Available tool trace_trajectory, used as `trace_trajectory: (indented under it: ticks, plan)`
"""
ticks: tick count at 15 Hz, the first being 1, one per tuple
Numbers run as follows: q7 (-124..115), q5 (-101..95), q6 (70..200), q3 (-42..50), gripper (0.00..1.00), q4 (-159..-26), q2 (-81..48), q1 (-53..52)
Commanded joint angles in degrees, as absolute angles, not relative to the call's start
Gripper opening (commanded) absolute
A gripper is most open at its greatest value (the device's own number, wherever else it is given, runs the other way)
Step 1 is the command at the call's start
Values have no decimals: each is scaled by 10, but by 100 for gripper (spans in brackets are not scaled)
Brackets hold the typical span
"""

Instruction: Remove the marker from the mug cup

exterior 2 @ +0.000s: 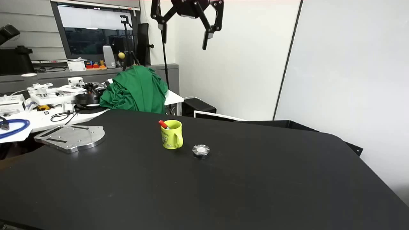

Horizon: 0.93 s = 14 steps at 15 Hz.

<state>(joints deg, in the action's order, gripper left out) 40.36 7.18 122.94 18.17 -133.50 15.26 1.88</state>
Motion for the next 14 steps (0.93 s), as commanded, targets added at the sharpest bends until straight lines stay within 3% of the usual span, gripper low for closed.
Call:
trace_trajectory:
  ticks: [1,9,14]
  plan:
    - [383,79,1281,143,100,-1291,86,19]
    - [309,31,1433,51,100,-1223,-37,9]
    - [255,-50,1436,16,100,-1170,-108,-1]
